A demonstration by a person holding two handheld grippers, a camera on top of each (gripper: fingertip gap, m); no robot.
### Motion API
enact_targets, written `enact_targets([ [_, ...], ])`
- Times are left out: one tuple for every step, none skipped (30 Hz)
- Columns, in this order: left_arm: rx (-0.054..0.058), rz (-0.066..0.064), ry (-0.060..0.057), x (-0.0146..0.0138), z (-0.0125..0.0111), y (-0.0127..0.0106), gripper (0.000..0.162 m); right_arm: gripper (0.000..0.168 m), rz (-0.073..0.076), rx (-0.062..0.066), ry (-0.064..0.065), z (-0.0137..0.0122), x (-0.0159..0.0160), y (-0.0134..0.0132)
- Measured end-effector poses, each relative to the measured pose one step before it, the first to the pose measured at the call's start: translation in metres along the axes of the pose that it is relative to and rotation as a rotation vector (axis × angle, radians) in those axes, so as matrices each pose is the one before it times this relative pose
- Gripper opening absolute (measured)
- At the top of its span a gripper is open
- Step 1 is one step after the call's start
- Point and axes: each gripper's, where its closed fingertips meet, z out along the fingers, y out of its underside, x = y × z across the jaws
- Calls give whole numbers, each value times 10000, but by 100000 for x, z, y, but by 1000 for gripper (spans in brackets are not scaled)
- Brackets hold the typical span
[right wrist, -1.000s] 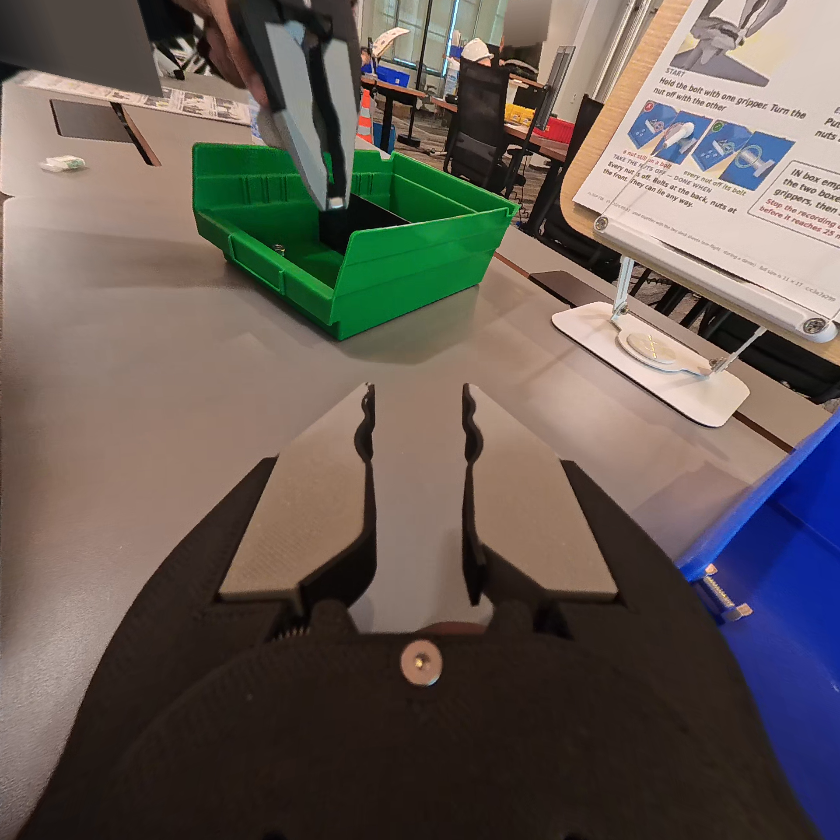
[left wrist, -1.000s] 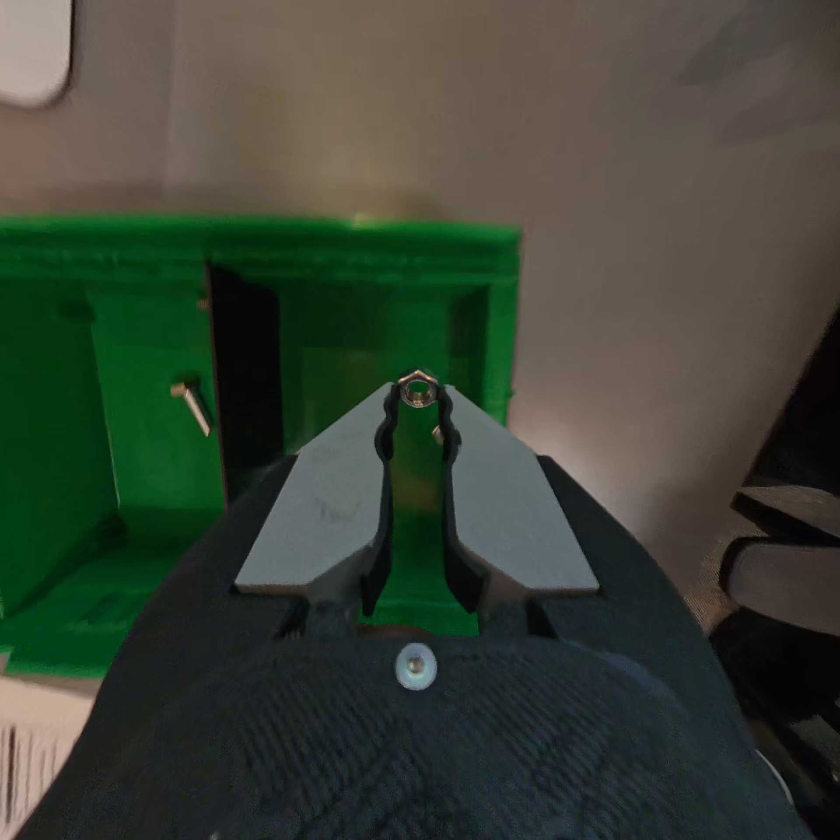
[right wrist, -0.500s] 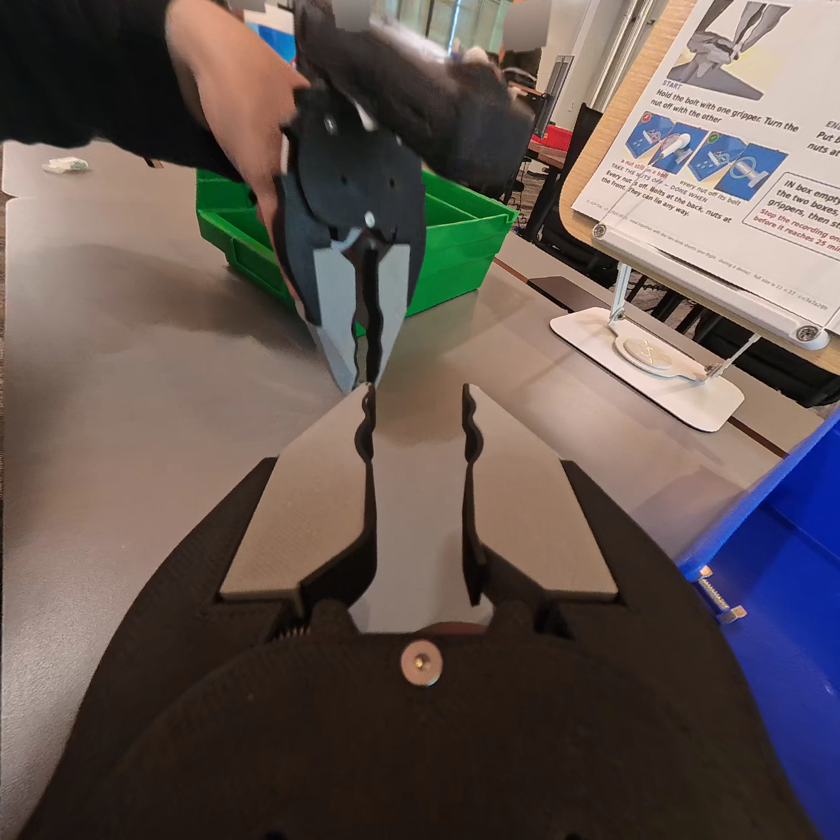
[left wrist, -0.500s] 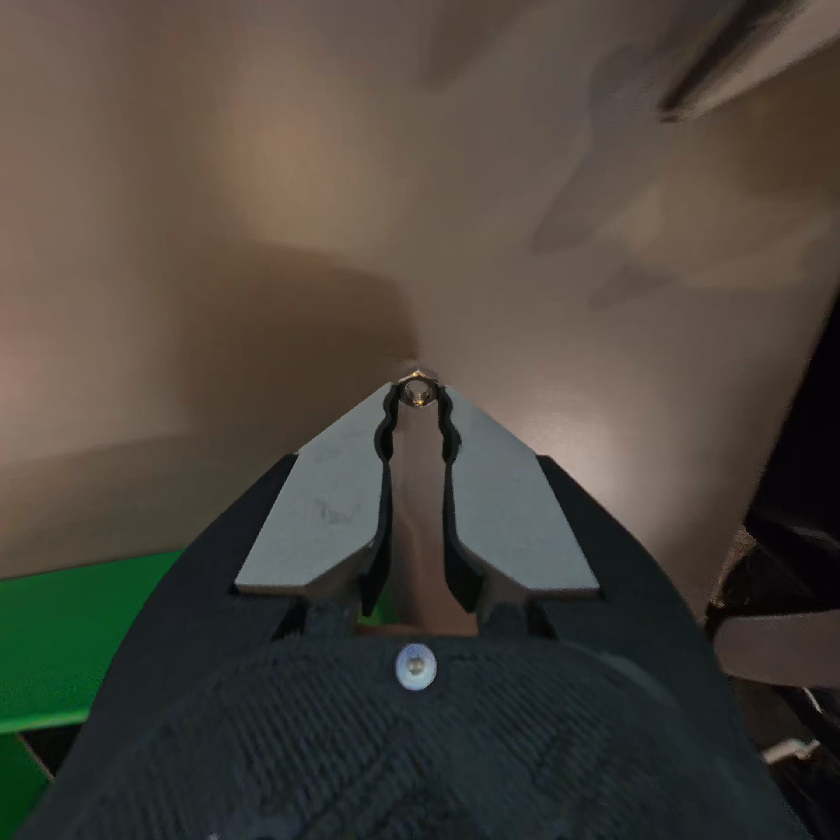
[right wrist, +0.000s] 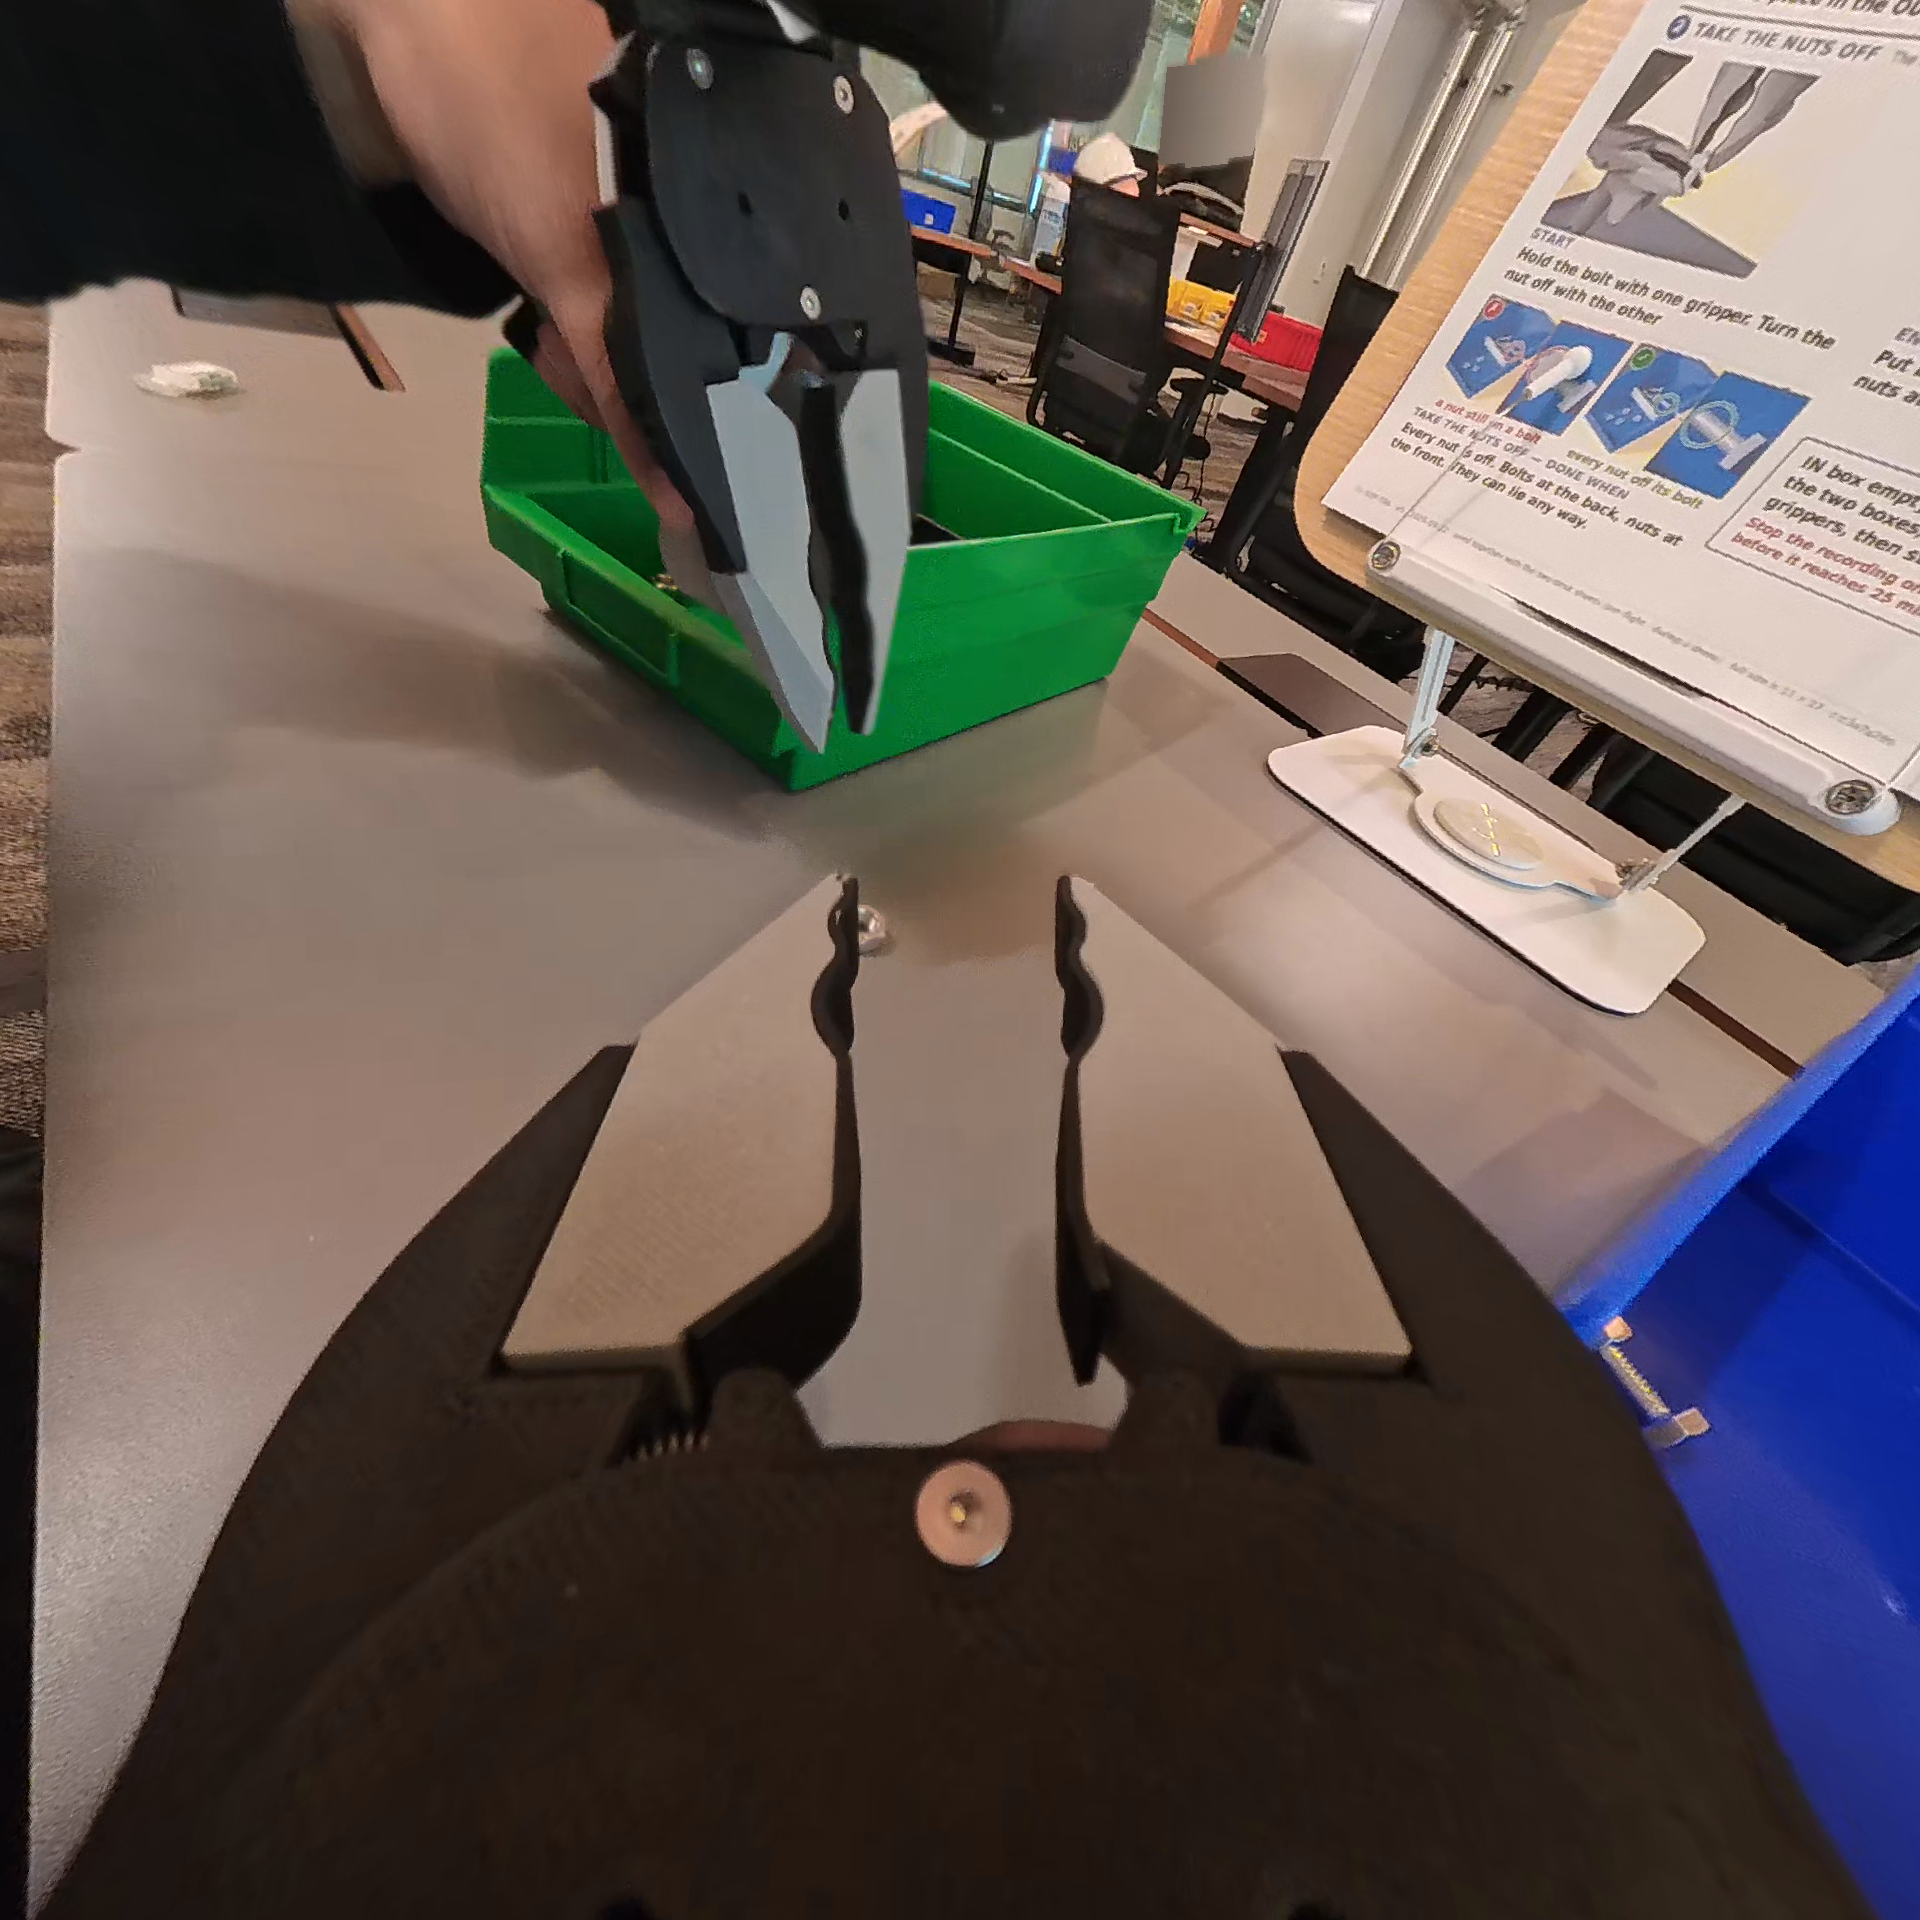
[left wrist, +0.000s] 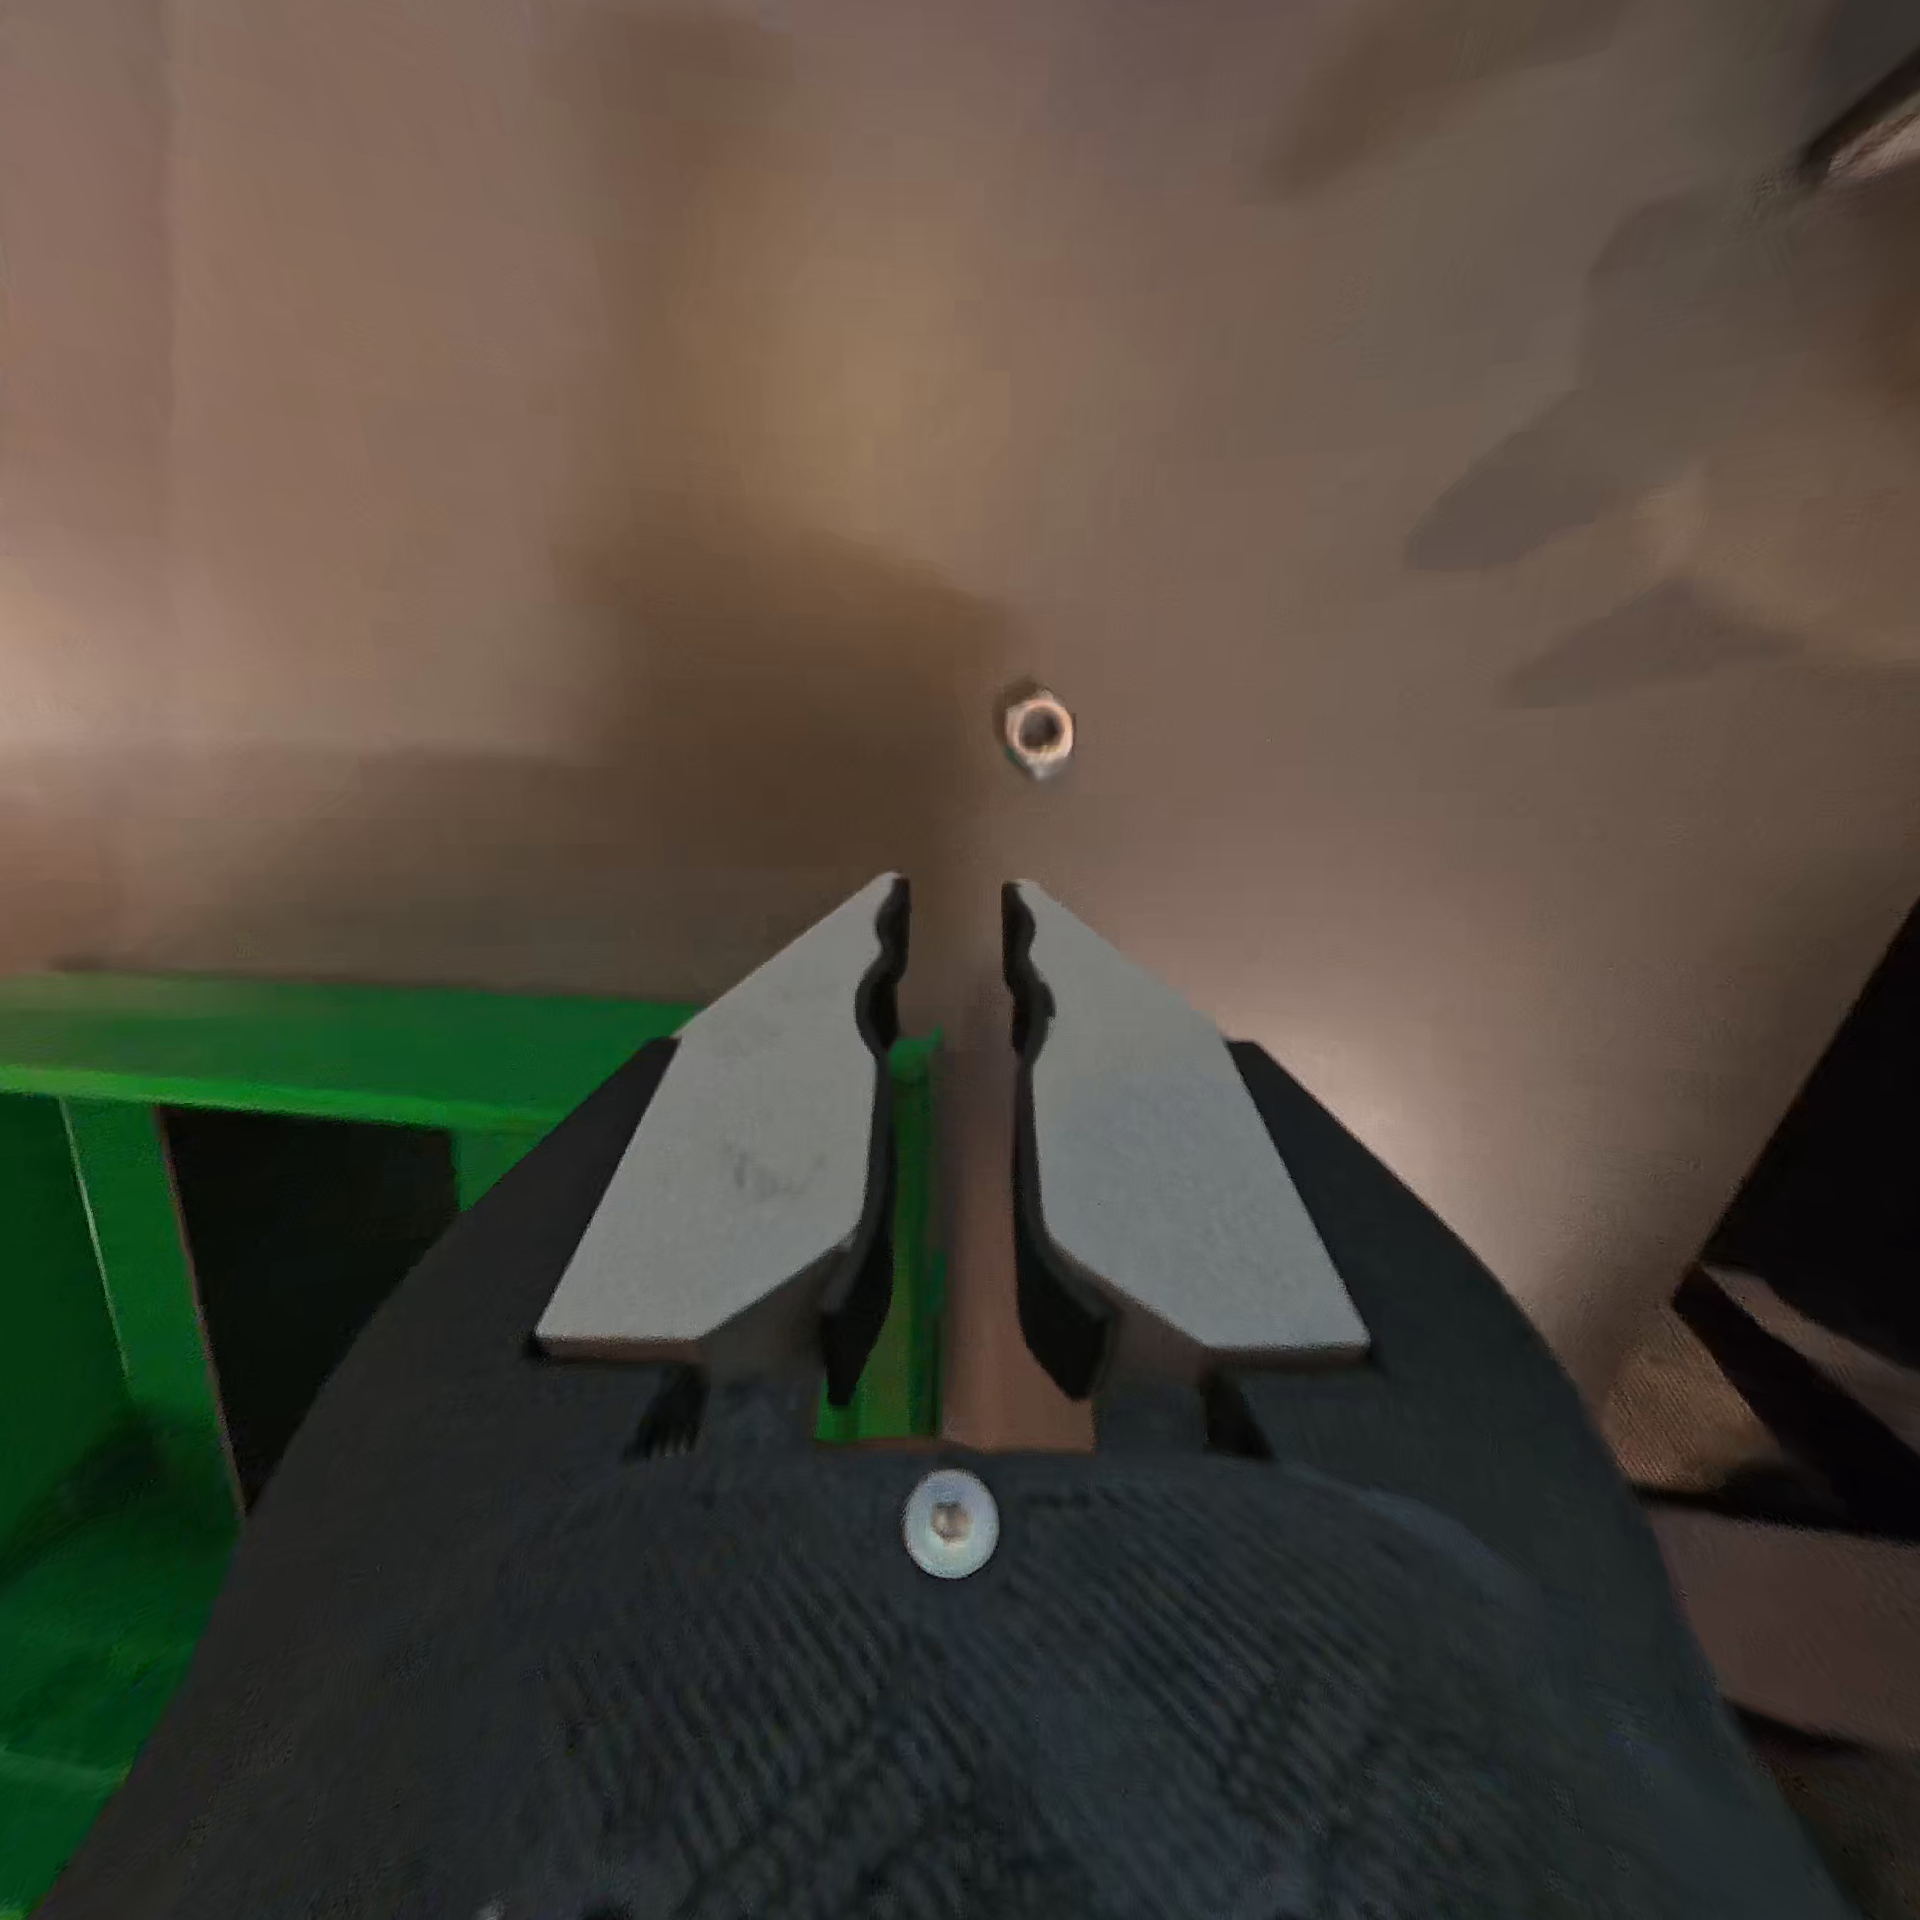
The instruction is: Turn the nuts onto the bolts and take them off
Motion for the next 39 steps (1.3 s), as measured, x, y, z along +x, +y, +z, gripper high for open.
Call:
enact_targets([
  [-184,-44,165,183,-257,586,9,34,-15,-45,11,28,6,110],
  [-314,-16,170,340,-382,765,8,34,-9,-37,14,29,33,84],
  [-479,109,122,414,-313,1107,8,34,1,-35,14,14,34,66],
  [-548,188,24,363,-150,1348,8,35,9,-11,13,-8,34,21],
  [-470,128,48,434,-48,1234,10,34,11,30,8,-25,20,-60],
  [-215,30,92,501,-32,825,15,34,12,44,-1,-25,4,-89],
  [50,-46,173,583,-92,400,17,34,14,28,-5,-20,8,-67],
  [215,-55,323,781,-257,123,18,34,16,9,-10,-1,-15,-18],
  [269,-54,225,569,-520,-31,19,34,14,-1,-15,14,-14,13],
  [355,-50,-26,84,-850,-245,24,34,10,-14,-18,41,-19,34],
  [422,-29,-106,-246,-1192,-372,31,34,7,-33,-10,59,-17,72],
  [460,1,-167,-637,-1457,-422,34,34,3,-45,-16,61,-20,97],
  [424,-8,-394,-1332,-1574,-386,34,34,-2,-51,-13,77,-26,109],
  [314,-68,-673,-2135,-1533,-206,35,34,-10,-49,3,52,8,112],
  [143,-132,-844,-2760,-1264,105,36,34,-9,-26,26,49,50,55],
  [-116,-156,-902,-3166,-742,573,36,34,2,-16,16,33,47,51],
  [-388,-114,-810,-3173,-39,960,36,34,16,-23,15,45,67,65],
  [-485,-36,-401,-2496,682,1068,37,34,24,-21,22,28,84,69],
  [-409,-38,5,-1749,1178,890,38,34,27,-19,28,27,114,62],
  [-340,-143,173,-1381,1448,651,37,33,31,-16,25,30,107,58],
  [-373,-155,312,-1082,1588,523,34,33,35,-23,27,42,121,87],
  [-428,-39,356,-897,1606,443,32,33,41,-39,24,59,125,116],
  [-437,127,176,-1063,1550,357,32,33,49,-51,8,75,118,143],
  [-398,298,88,-1030,1491,283,32,33,57,-63,-11,89,92,175],
  [-343,327,235,-626,1415,232,32,33,59,-74,-12,86,80,185],
  [-299,190,390,-299,1310,135,29,33,44,-65,-5,84,96,173],
  [-218,91,566,81,1194,-55,28,33,29,-60,13,75,110,141],
  [-108,90,734,555,1082,-236,27,33,19,-44,31,43,136,107],
  [-133,152,696,718,1044,-209,29,33,25,-20,31,29,143,63],
  [-236,251,521,655,1033,-76,32,33,40,-2,13,4,106,16],
  [-266,291,220,380,956,-59,33,33,50,16,5,-5,104,-22],
  [-42,327,-322,-282,491,-429,29,33,56,17,-2,11,85,-19],
  [365,401,-651,-702,-83,-1005,16,33,60,7,-17,13,65,-8],
  [28,242,-156,120,6,-506,19,33,61,2,-23,13,49,-4],
  [-37,231,-73,226,-27,-270,28,33,60,0,-38,14,4,4],
  [-72,164,-158,21,-23,-161,28,33,54,10,-49,14,-36,-3],
  [-24,14,-143,-85,-31,-115,28,33,36,14,-50,8,-57,-33],
  [60,-208,-217,-318,-18,-160,17,32,13,16,-34,-7,-50,-37],
  [117,-314,-455,-784,46,-156,9,32,-2,22,-27,-6,-65,-51],
])
